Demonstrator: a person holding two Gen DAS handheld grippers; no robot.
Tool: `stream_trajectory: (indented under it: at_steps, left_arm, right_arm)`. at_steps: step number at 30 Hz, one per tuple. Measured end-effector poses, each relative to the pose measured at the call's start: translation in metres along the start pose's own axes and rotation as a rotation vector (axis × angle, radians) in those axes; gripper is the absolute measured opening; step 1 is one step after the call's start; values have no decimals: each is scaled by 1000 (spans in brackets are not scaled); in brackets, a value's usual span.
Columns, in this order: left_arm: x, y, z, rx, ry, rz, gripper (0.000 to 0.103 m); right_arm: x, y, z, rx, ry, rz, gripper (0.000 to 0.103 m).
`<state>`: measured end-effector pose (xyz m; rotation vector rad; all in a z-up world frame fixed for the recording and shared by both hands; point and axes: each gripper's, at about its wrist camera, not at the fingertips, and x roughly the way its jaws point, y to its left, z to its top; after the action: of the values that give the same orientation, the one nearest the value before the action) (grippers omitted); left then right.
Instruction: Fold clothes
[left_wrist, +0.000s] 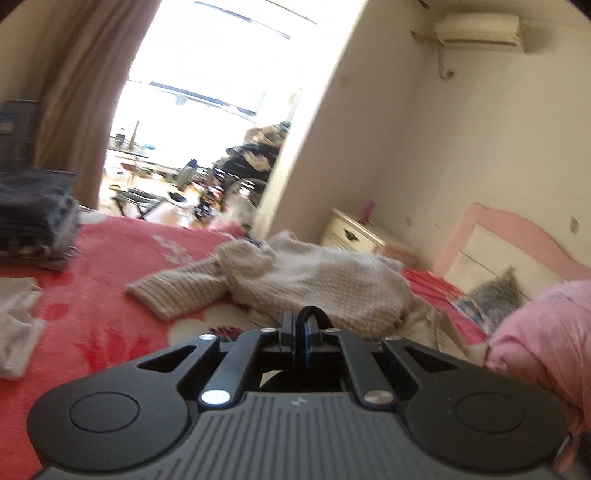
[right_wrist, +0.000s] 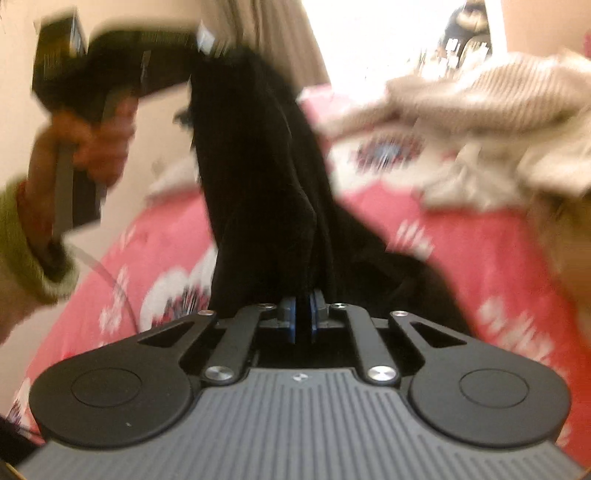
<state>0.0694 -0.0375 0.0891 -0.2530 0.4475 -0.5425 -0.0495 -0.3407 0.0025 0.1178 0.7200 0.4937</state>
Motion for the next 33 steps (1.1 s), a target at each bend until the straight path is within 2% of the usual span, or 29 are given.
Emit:
stream_trajectory:
  at_steps: [5, 8, 13, 18, 22, 26, 33]
  left_arm:
    - [-40, 3, 33, 3, -110, 64, 5]
    - [-71, -6, 62, 35, -205, 78, 5]
    - [-137, -42, 114, 136, -392, 45, 5]
    - [-199, -85, 155, 248, -548, 36, 5]
    - [-241, -117, 167, 339, -641, 53, 5]
    - [-270, -143, 167, 389, -699, 66, 5]
    - [-299, -170, 160, 412, -725, 72, 5]
  right_arm:
    - [-44, 9, 51, -216, -274, -190, 4]
    - [-70, 15, 90, -318, -427, -261, 4]
    - [-122, 37, 143, -415, -675, -305, 3]
    - [-175, 60, 176, -459, -871, -295, 3]
    - [-204, 71, 184, -483, -964, -279, 3]
    - [-226, 77, 186, -503, -1033, -255, 4]
    - [-251, 80, 174, -533, -1115, -170, 4]
